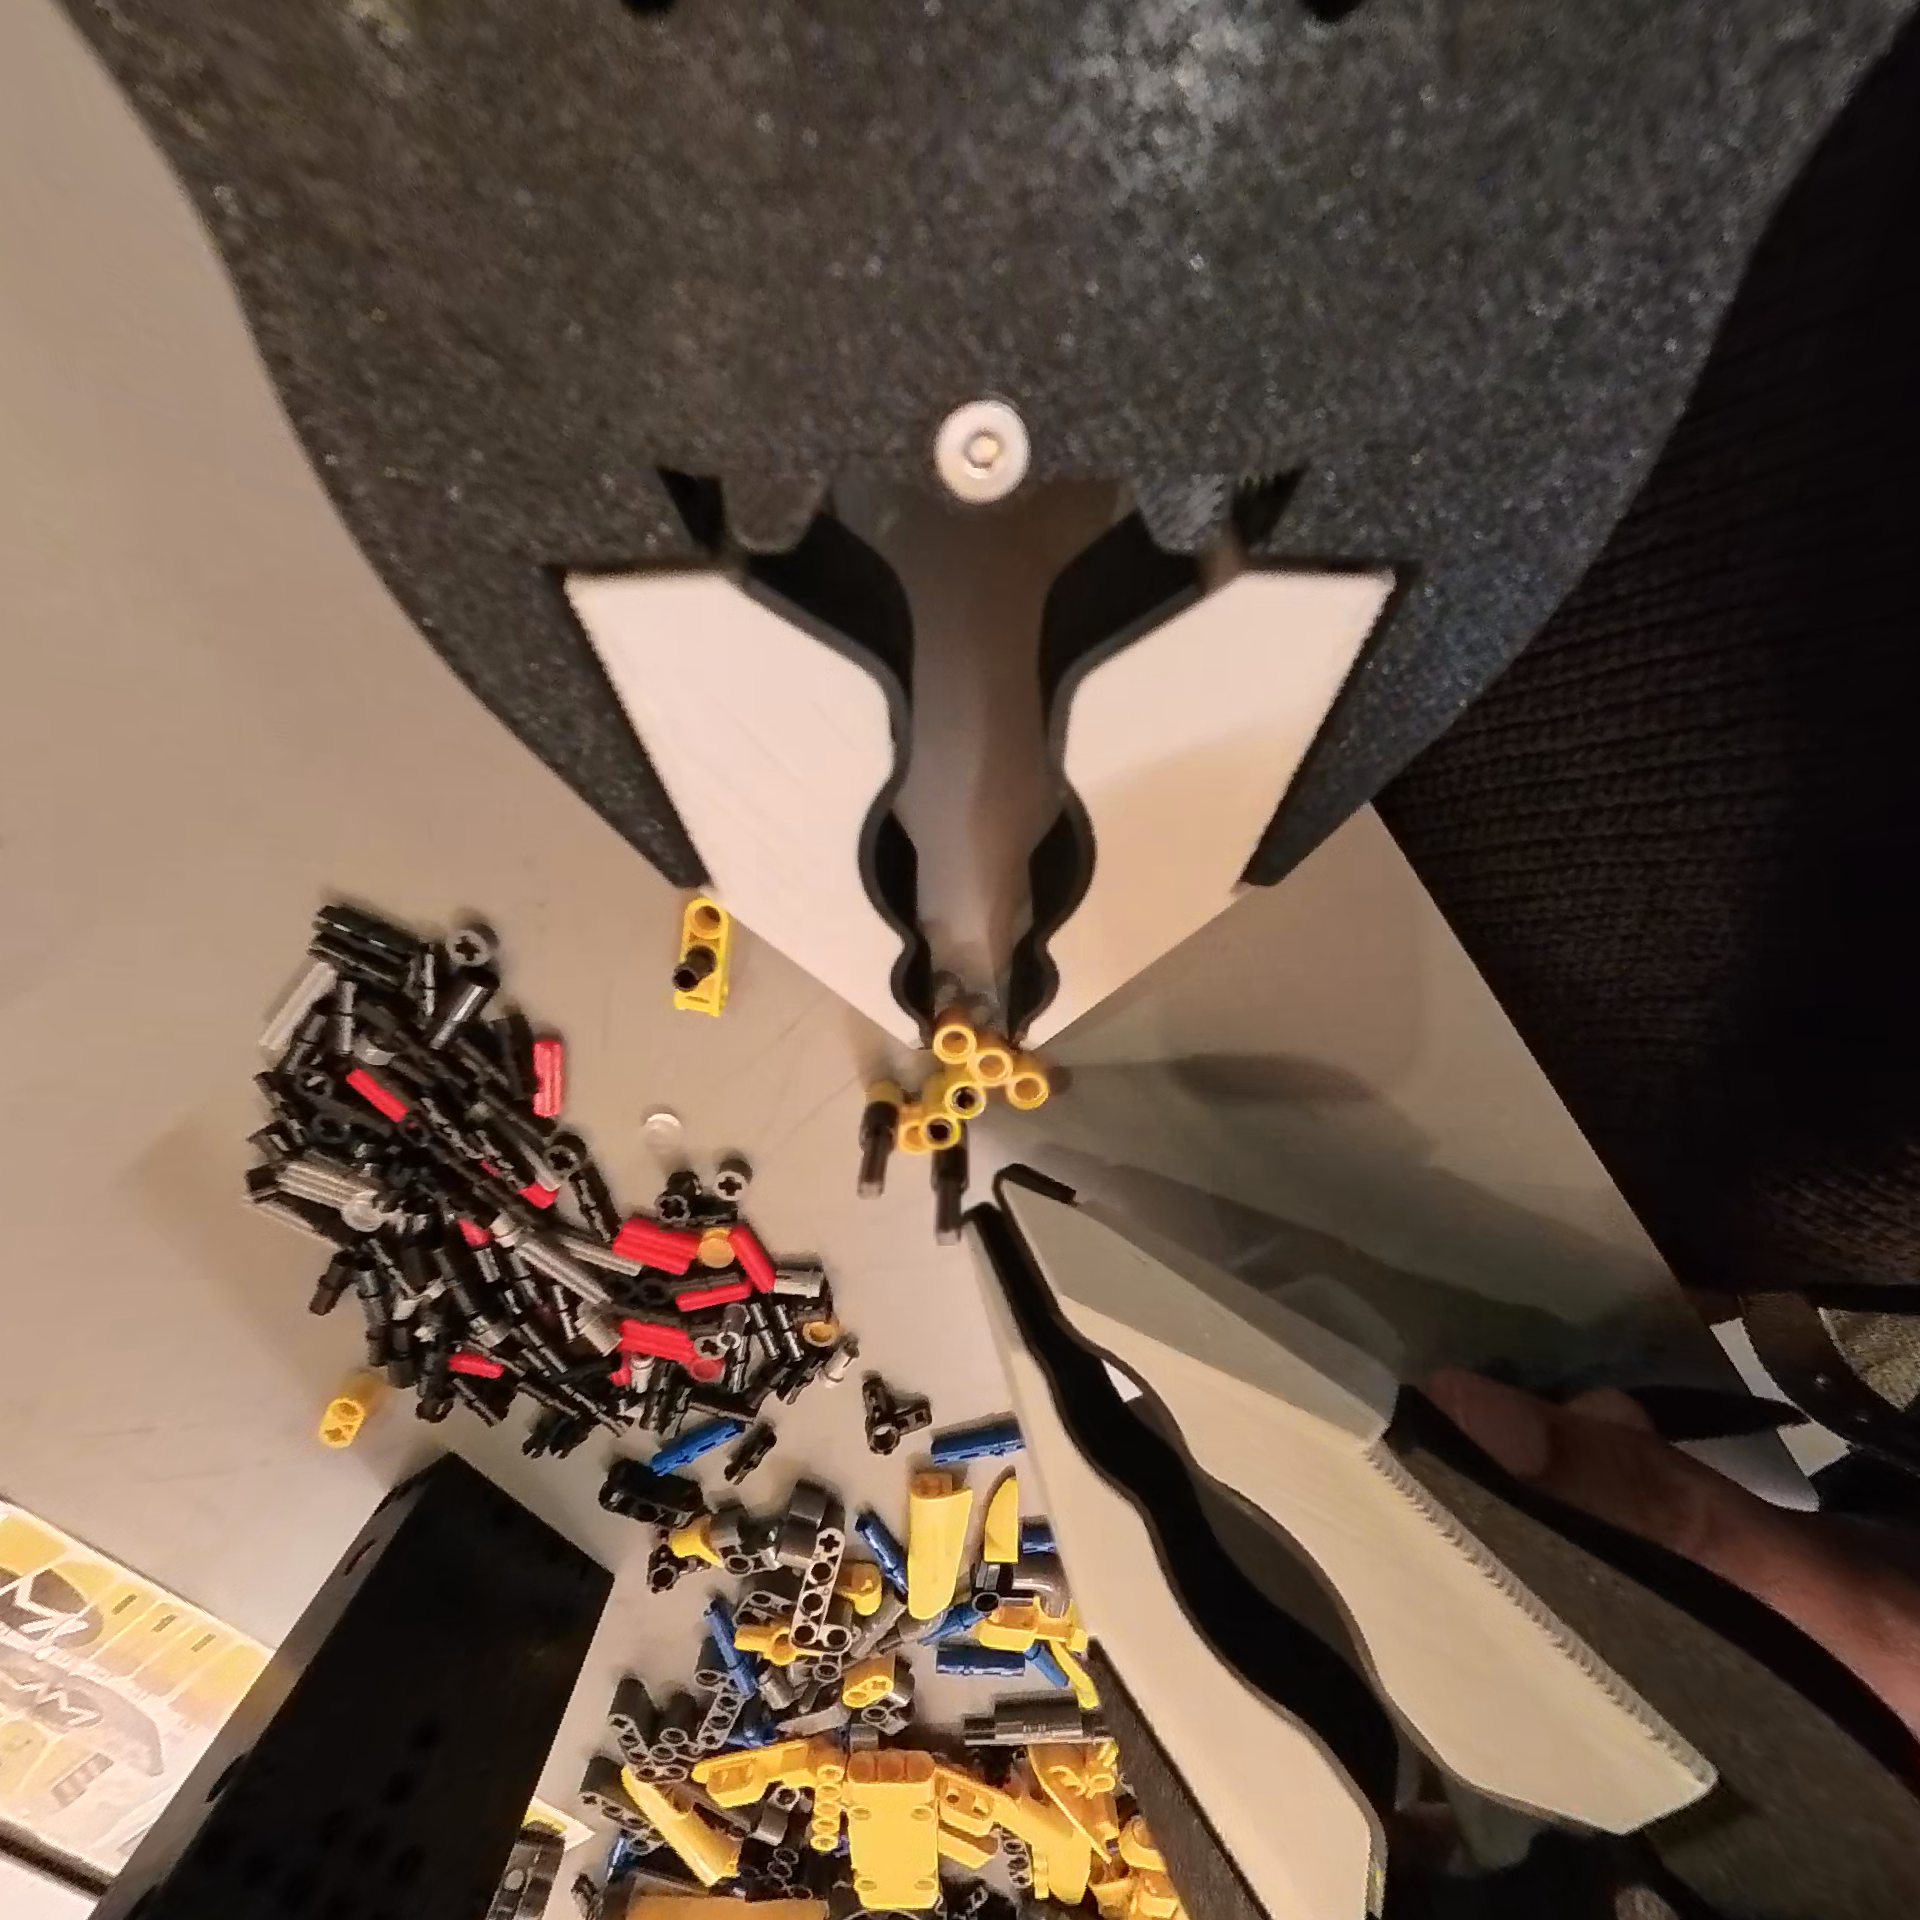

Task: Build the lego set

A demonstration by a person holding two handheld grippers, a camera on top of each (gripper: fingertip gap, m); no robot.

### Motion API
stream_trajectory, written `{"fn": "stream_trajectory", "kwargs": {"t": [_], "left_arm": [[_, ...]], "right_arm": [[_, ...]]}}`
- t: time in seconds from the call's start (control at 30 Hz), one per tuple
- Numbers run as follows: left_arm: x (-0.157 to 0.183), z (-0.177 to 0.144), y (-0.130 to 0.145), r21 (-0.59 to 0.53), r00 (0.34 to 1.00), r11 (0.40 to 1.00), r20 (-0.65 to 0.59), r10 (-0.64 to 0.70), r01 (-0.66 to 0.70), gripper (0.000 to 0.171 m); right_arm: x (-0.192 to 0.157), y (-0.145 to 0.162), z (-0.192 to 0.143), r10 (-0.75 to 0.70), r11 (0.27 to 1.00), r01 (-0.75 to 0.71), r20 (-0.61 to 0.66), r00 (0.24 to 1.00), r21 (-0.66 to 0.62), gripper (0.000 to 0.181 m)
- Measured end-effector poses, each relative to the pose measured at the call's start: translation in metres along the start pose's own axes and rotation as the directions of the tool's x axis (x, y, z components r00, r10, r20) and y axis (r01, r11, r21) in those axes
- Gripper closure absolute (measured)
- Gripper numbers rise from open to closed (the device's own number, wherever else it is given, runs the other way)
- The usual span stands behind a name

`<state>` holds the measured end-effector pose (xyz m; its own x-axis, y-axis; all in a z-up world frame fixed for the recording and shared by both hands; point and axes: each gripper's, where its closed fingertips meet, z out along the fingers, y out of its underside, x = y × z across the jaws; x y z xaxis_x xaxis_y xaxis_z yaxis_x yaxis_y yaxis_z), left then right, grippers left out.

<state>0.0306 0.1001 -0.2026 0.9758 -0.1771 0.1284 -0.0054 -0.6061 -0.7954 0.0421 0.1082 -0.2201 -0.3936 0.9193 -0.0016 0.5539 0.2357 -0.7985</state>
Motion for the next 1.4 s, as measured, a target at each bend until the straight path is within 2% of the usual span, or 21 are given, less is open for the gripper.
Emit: {"fn": "stream_trajectory", "kwargs": {"t": [0.97,1.3,1.4], "left_arm": [[-0.003,0.0,-0.002,0.009,1.0,1.0,-0.005,-0.021,0.021,0.166],[-0.003,0.0,-0.002,0.013,1.0,1.0,-0.01,-0.024,0.024,0.166],[-0.003,0.0,-0.003,0.016,1.0,1.0,-0.006,-0.02,0.02,0.166]], "right_arm": [[-0.004,-0.004,-0.006,-0.019,0.999,0.018,0.027,0.999,0.048,0.166],[0.006,-0.018,-0.015,0.065,0.99,-0.071,0.052,0.997,0.118,0.166],[0.01,-0.02,-0.013,0.05,0.993,-0.053,0.024,0.998,0.106,0.166]]}}
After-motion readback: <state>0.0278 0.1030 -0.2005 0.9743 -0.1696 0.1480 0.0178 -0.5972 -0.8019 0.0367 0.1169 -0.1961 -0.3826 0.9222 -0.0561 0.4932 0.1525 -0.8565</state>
